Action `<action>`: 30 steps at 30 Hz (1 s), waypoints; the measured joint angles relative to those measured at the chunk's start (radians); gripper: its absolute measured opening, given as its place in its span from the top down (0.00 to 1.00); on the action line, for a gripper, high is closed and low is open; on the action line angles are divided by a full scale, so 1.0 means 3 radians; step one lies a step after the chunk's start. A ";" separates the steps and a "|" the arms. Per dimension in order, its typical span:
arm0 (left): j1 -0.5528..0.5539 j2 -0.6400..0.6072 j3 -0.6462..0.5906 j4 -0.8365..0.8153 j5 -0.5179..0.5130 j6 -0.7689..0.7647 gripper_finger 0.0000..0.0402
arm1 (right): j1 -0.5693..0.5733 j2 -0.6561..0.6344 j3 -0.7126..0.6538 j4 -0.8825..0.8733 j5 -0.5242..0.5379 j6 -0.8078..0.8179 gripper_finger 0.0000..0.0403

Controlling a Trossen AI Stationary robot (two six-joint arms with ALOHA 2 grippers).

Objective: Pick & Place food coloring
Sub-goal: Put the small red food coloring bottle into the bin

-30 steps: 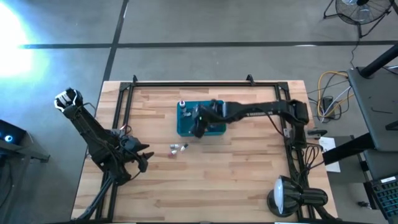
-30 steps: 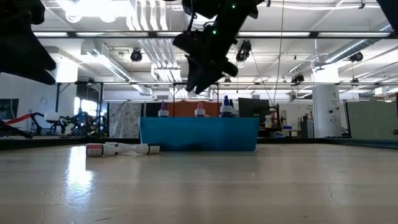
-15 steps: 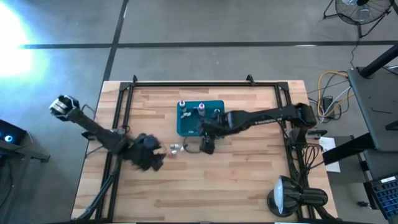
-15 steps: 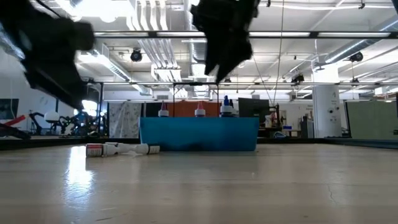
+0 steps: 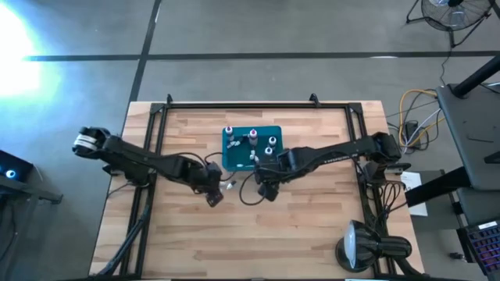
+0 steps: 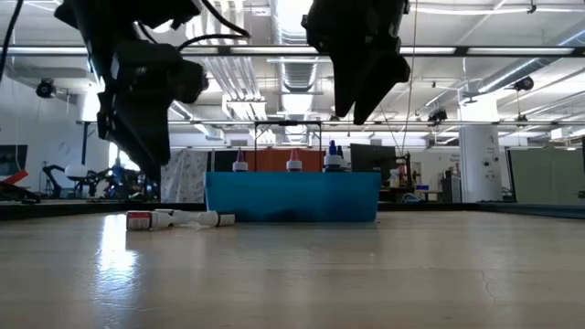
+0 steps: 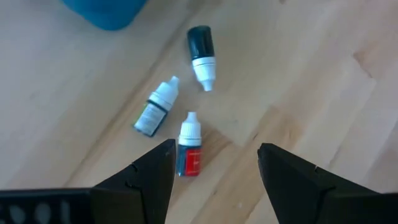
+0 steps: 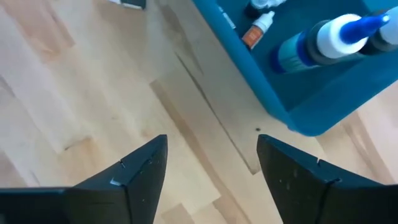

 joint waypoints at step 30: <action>-0.0011 0.1043 0.0433 -0.0274 0.0064 0.0775 0.75 | 0.0001 0.0004 -0.0195 0.0000 0.0002 0.0307 0.41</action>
